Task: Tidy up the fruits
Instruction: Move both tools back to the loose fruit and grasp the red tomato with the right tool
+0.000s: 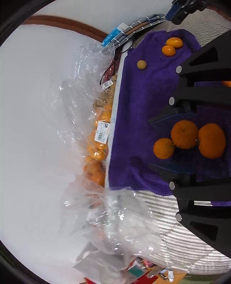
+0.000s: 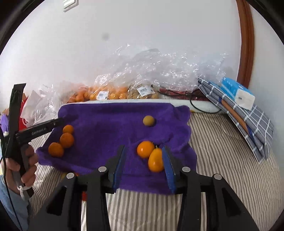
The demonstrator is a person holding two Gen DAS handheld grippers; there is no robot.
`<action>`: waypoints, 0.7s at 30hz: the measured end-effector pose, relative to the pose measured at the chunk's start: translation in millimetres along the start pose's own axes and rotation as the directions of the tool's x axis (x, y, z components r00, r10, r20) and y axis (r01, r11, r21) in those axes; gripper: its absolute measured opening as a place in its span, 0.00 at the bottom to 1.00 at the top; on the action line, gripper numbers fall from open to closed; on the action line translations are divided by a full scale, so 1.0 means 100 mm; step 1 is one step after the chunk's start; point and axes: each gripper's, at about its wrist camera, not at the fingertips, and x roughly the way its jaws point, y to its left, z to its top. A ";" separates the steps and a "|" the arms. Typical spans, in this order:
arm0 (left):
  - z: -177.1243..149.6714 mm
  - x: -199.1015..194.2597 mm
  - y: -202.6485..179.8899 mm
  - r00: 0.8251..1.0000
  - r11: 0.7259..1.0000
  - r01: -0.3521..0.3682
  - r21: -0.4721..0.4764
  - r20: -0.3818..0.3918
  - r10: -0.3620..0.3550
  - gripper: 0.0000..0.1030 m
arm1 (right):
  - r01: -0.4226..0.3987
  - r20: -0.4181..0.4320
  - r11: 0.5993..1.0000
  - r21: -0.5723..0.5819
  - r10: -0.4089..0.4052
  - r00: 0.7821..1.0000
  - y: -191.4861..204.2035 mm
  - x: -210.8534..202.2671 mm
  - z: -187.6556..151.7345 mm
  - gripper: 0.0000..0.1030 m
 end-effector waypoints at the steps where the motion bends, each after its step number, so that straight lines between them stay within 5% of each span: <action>1: 0.00 -0.03 -0.02 1.000 1.000 0.004 0.004 0.006 -0.004 0.39 | -0.011 -0.009 1.000 0.008 0.011 1.000 0.01 -0.03 -0.03 0.40; 15: -0.09 -0.48 -0.09 1.000 0.999 -0.013 0.047 -0.012 0.014 0.39 | -0.050 0.003 0.998 0.032 0.050 0.999 0.08 -0.35 -0.23 0.45; 21: -0.26 -0.65 0.15 0.998 0.999 -0.026 0.036 -0.047 0.028 0.39 | -0.114 -0.079 0.993 0.042 0.117 0.990 0.30 -0.22 -0.37 0.44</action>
